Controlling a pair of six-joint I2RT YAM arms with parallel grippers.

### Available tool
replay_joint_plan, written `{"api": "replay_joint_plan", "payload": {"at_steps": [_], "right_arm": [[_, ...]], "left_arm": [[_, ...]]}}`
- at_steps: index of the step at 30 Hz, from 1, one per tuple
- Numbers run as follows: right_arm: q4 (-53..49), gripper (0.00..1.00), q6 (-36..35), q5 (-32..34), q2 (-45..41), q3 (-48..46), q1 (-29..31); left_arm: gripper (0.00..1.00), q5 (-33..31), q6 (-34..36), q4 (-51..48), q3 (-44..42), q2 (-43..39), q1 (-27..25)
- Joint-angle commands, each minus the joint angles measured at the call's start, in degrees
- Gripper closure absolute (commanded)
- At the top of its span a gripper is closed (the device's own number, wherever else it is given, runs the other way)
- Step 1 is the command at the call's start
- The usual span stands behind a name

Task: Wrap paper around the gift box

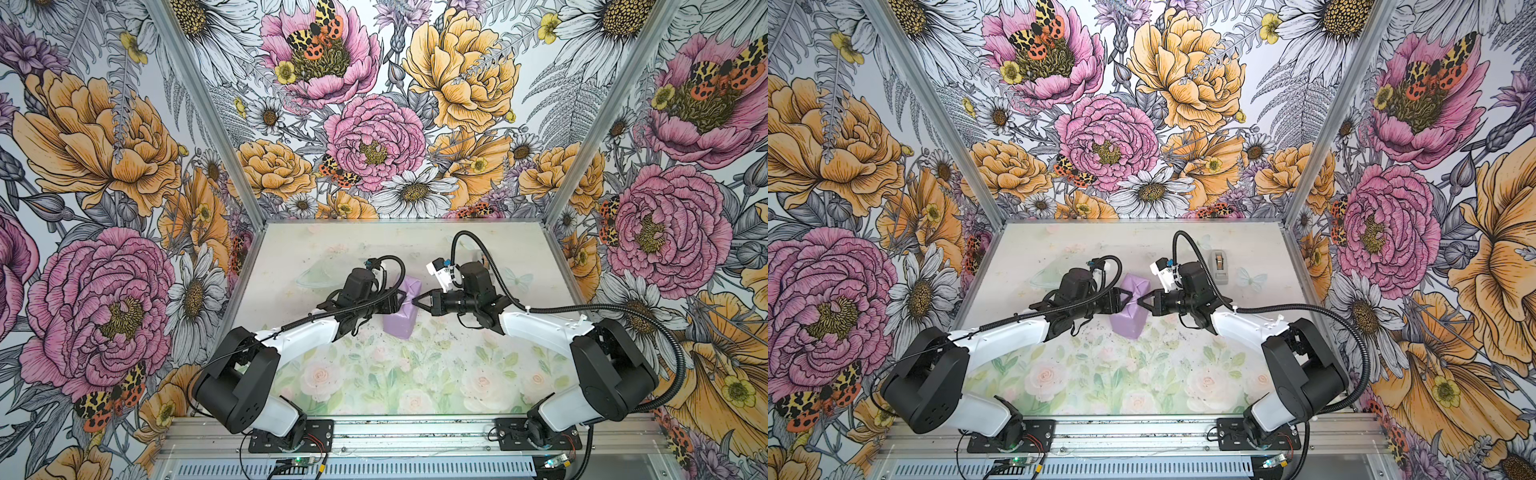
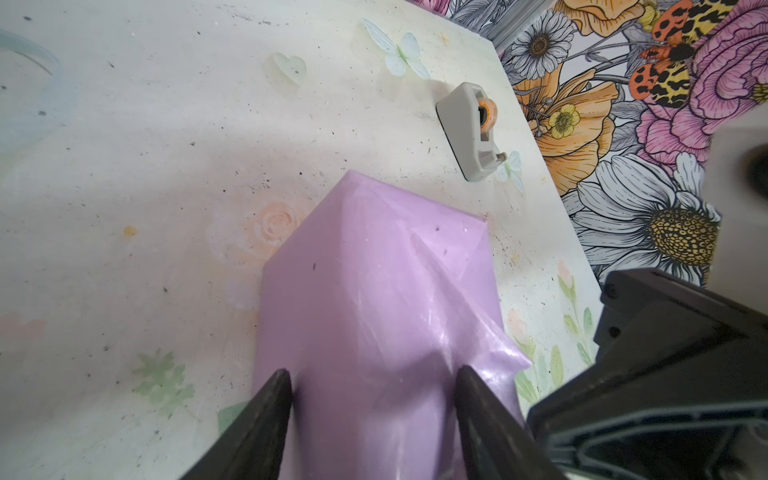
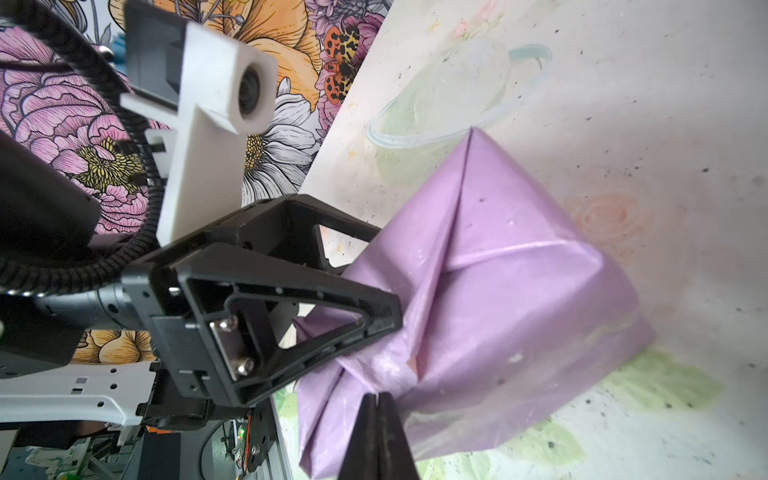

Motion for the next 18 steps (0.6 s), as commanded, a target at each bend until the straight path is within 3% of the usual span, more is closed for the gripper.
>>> {"api": "replay_joint_plan", "payload": {"at_steps": [1, 18], "right_arm": [[1.43, 0.98, -0.42, -0.11, 0.78, 1.84, 0.50], [-5.39, 0.99, -3.18, 4.24, 4.09, 4.10, 1.66]], "left_arm": [[0.37, -0.02, 1.95, -5.79, -0.57, 0.35, -0.98], [0.37, -0.05, 1.95, -5.56, -0.83, -0.27, -0.97]]}}
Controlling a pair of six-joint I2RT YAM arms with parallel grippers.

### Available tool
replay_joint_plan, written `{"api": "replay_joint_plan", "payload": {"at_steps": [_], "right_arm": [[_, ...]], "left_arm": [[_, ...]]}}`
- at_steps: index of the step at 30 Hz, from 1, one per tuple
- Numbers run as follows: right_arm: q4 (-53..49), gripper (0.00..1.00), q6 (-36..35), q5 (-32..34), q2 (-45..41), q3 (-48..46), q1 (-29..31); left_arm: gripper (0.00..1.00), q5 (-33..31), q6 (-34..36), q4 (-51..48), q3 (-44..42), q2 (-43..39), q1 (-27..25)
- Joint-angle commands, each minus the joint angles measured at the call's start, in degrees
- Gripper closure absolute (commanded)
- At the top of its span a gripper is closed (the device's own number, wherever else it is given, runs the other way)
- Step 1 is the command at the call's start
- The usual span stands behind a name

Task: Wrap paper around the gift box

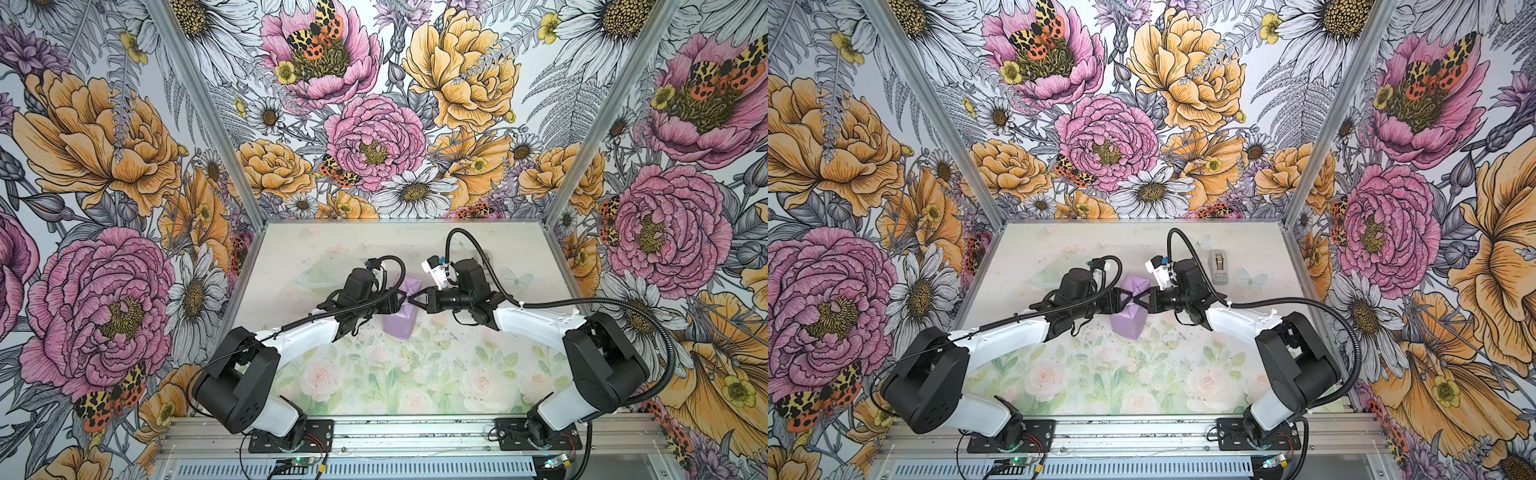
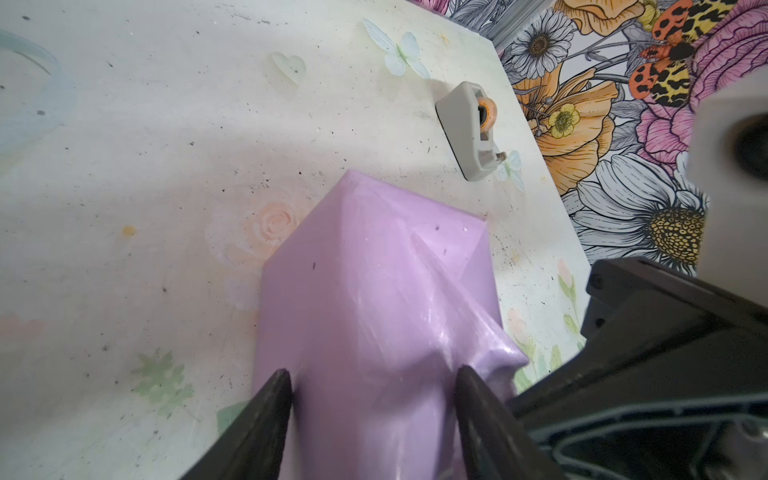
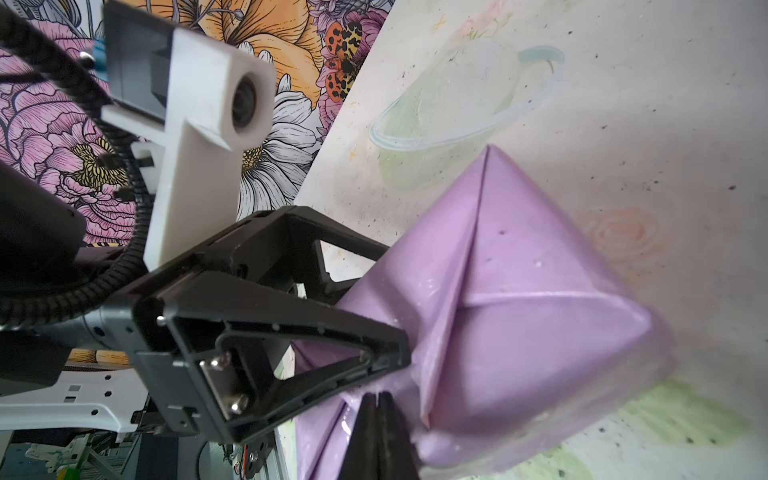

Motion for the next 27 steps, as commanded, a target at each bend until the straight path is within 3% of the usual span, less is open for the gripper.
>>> {"api": "replay_joint_plan", "payload": {"at_steps": [1, 27], "right_arm": [[-5.25, 0.99, -2.68, 4.12, 1.22, 0.95, 0.96], [-27.24, 1.00, -13.67, 29.05, -1.83, 2.96, 10.26]], "left_arm": [[0.37, 0.04, 2.01, -5.46, -0.77, -0.40, -0.87], [0.34, -2.19, 1.13, -6.38, -2.49, -10.89, 4.25]]}}
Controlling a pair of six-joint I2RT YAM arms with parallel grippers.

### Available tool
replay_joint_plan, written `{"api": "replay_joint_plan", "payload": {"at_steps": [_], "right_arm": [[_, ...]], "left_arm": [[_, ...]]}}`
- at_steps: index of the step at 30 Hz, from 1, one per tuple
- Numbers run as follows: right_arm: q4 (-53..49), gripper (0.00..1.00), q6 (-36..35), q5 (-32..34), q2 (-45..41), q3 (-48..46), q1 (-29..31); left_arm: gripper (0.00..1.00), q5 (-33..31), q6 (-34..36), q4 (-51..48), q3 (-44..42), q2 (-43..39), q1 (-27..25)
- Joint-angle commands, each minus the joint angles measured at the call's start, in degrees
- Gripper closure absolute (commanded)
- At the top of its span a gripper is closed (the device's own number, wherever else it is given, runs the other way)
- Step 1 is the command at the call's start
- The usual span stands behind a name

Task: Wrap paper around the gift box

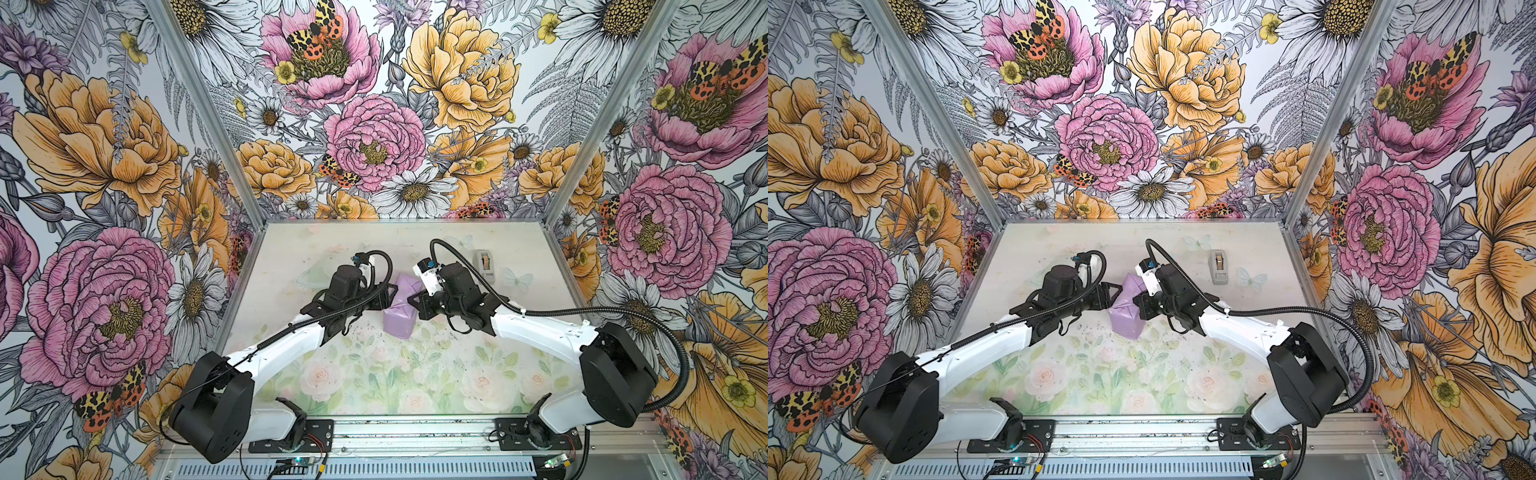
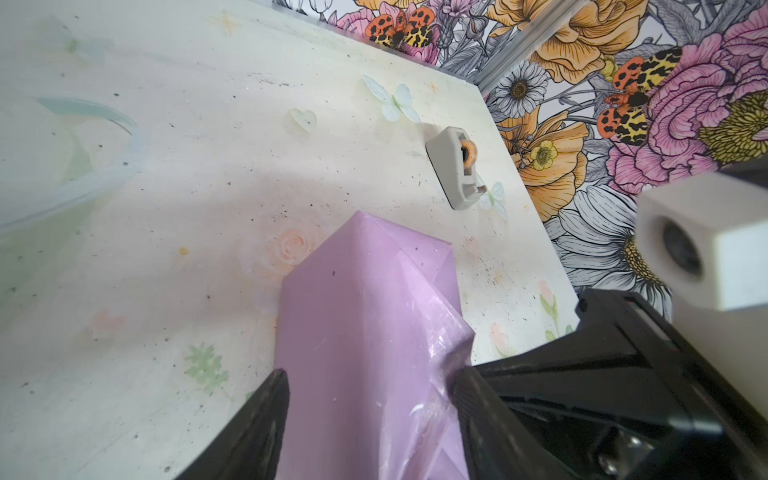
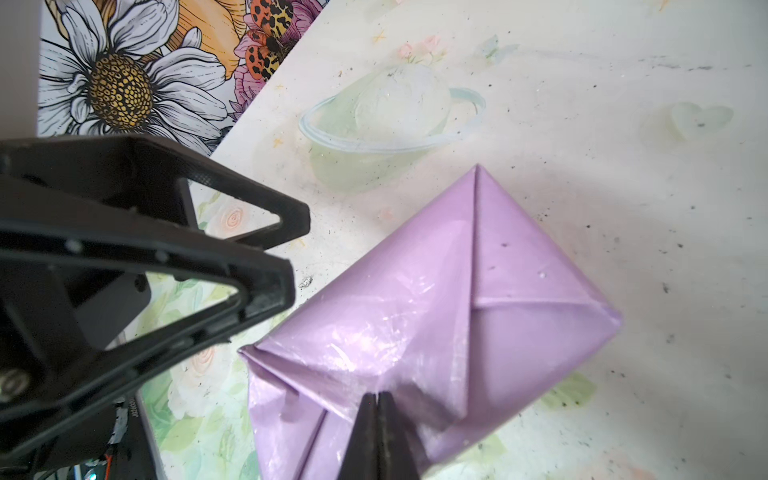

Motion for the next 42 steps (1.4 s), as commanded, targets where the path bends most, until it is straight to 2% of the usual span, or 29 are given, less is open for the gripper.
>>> {"api": "replay_joint_plan", "payload": {"at_steps": [1, 11, 18, 23, 29, 33, 37, 42], "right_arm": [[-14.27, 1.00, -2.99, 6.78, 2.53, -0.94, 2.00], [-24.12, 1.00, -6.37, 18.54, 7.98, 2.98, 8.90], [-30.10, 1.00, -8.59, 25.00, 8.14, 6.51, 11.38], [-30.61, 0.98, -10.02, 23.10, 5.13, 11.72, 11.42], [-28.90, 0.75, -10.09, 19.67, -1.86, 16.35, 10.12], [-24.68, 0.70, -6.97, 15.22, -8.63, 12.18, 6.78], [-18.05, 0.68, -1.08, 10.02, -14.64, 4.25, 0.12], [-12.98, 0.68, 4.72, 5.67, -17.35, -2.98, -5.51]], "left_arm": [[0.34, -1.62, 0.85, -1.69, -1.93, -1.92, 1.38], [0.34, -2.81, 1.54, -4.51, -4.28, -5.08, 3.63], [0.34, -3.04, 1.71, -5.30, -4.84, -5.35, 3.67], [0.34, -2.50, 1.80, -5.36, -4.46, -5.35, 3.61], [0.34, 0.68, 1.45, -4.46, -2.93, -5.44, 2.89], [0.34, 0.84, 1.70, -4.26, -1.91, -4.84, 1.64], [0.34, 1.77, 1.71, -3.34, -1.05, -3.45, 0.91], [0.34, 2.66, 2.32, -3.05, 1.03, -1.22, -0.56]]}}
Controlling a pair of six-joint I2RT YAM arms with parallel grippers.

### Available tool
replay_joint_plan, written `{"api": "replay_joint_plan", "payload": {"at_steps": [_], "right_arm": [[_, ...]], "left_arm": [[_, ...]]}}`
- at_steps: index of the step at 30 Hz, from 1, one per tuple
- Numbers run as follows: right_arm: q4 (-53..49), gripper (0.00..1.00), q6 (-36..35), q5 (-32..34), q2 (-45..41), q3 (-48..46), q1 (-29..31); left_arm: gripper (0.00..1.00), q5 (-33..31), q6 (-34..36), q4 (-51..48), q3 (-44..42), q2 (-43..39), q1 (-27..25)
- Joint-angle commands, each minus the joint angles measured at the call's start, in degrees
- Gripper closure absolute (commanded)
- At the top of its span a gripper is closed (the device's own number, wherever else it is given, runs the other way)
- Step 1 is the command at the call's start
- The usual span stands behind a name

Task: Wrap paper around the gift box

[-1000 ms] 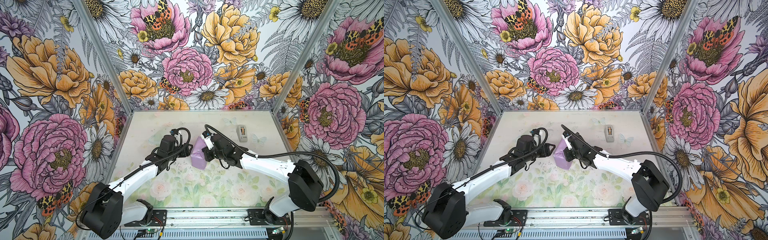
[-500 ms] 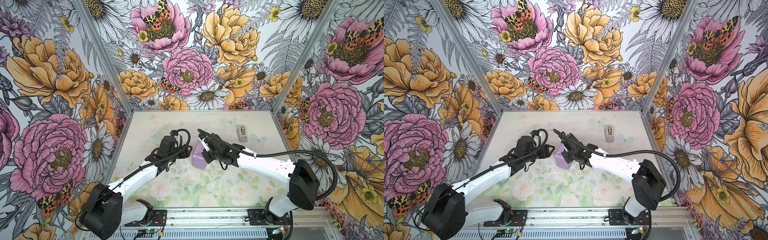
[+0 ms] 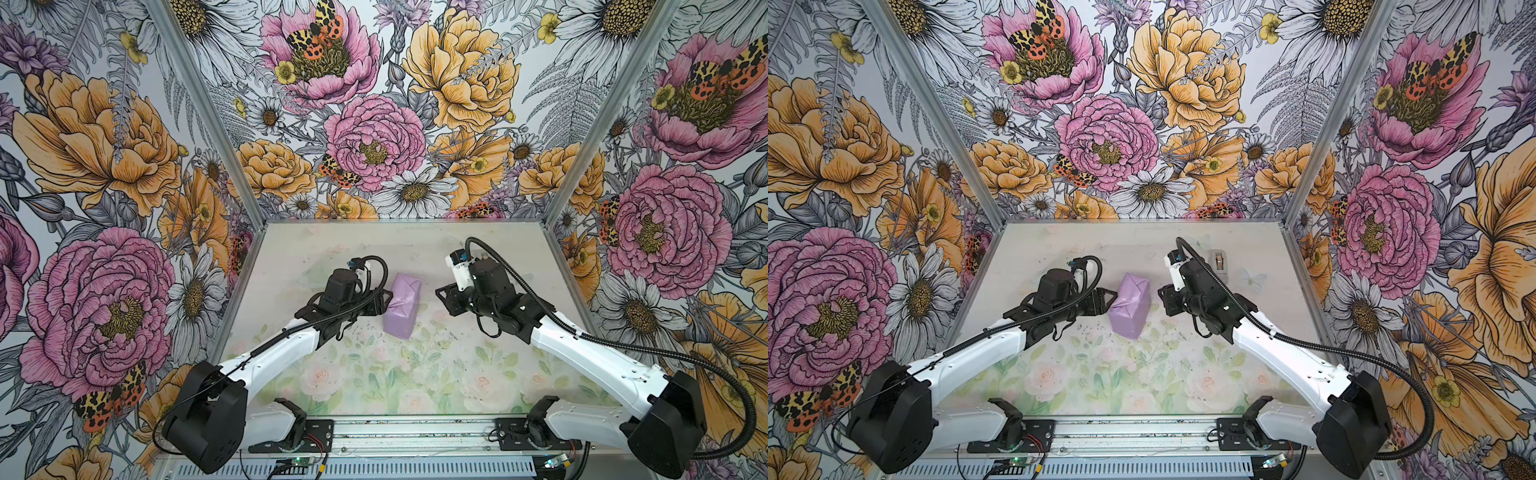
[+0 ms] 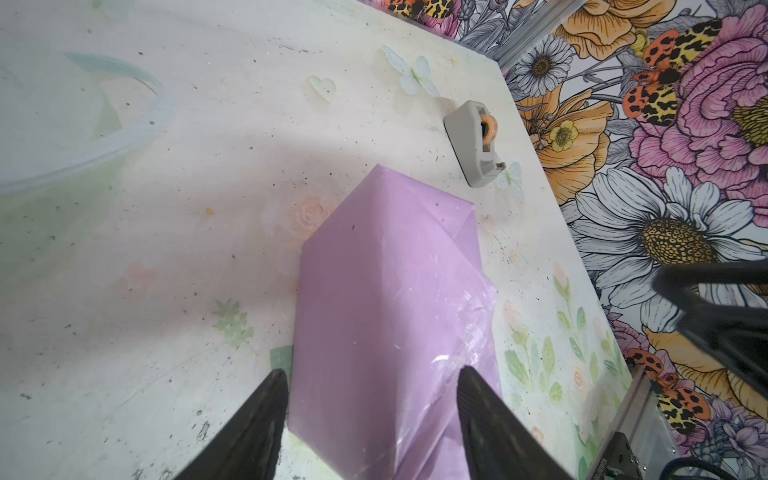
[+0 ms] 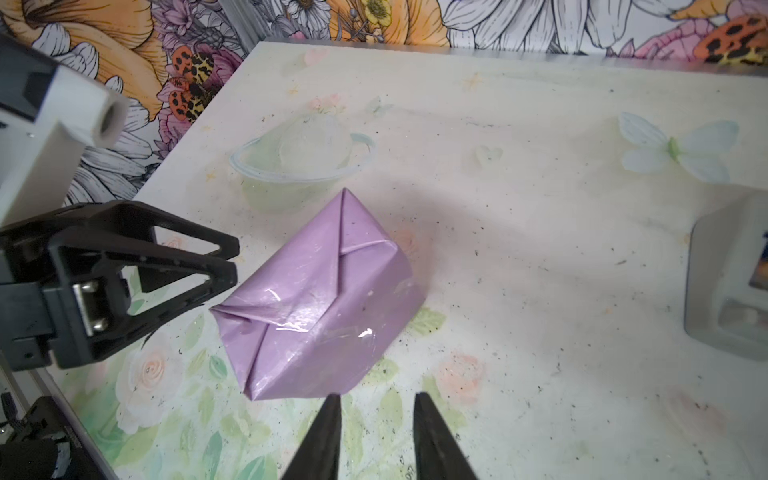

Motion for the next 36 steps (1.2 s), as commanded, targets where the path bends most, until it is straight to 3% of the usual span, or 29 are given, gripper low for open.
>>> {"api": "replay_joint_plan", "payload": {"at_steps": [1, 20, 36], "right_arm": [[5.12, 0.68, 5.49, -5.49, -0.45, -4.03, -1.77], [8.47, 0.68, 6.80, -8.84, 2.55, -7.69, -2.73], [8.66, 0.68, 6.67, -9.18, 2.56, -7.16, -2.73]], "left_arm": [[0.34, 1.72, 1.51, 1.40, 2.32, 1.45, -1.02], [0.34, -0.12, 2.76, -0.53, 4.09, 8.57, -0.10], [0.33, -2.26, 3.04, -4.15, 1.90, 8.48, 6.84]]}}
